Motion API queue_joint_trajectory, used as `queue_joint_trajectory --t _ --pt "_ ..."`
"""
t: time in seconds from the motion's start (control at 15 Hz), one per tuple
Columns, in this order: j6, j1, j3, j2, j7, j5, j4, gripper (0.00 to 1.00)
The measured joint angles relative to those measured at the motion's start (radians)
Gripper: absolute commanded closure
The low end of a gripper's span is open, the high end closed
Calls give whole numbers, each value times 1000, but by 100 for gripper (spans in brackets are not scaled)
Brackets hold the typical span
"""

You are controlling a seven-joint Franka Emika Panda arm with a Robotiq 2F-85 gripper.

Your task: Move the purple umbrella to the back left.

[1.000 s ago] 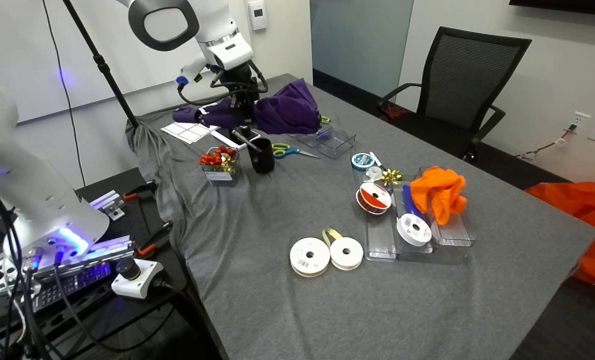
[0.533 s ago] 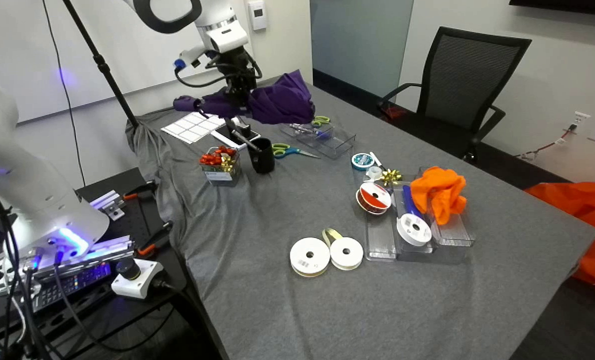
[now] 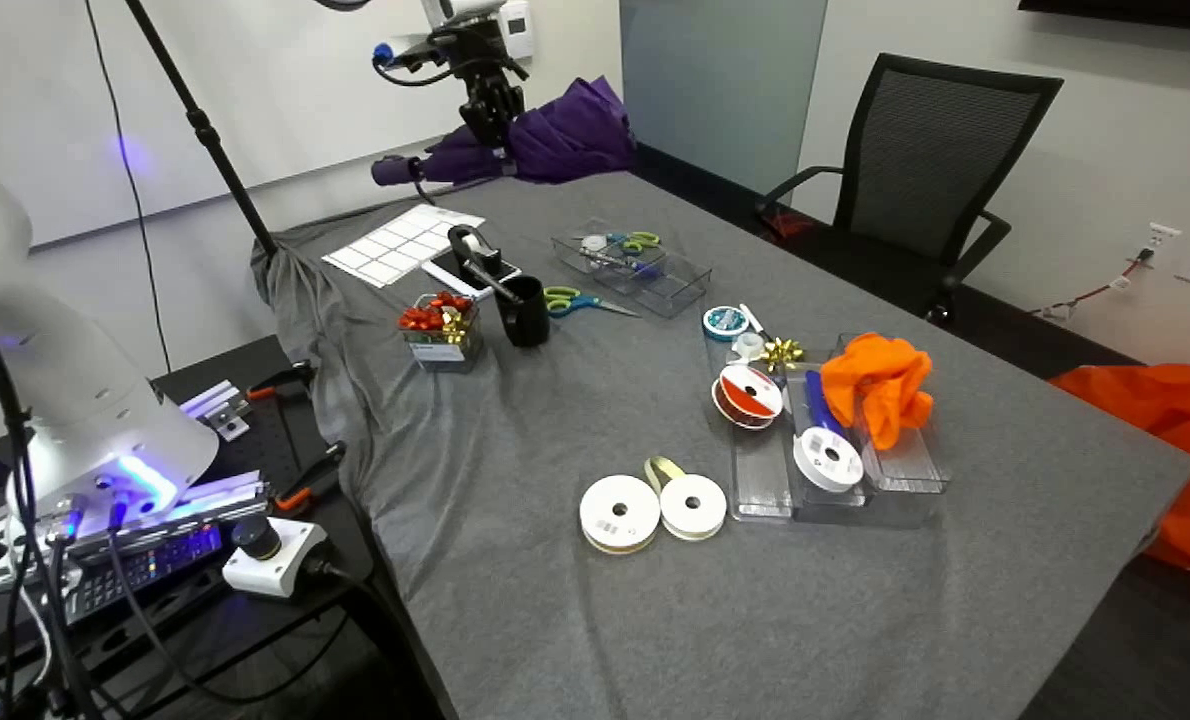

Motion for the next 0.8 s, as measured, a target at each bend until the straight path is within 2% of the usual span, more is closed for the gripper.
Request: queue_joint_trajectory --t 0.2,0.33,0.6,0.8 --pt "-30 43 -2 139 8 -113 134 93" --pt "-25 64 -6 230 -30 -135 219 93" --pt "-3 91 -23 359 -193 -136 366 93" --pt "30 107 -41 406 -344 -139 426 93"
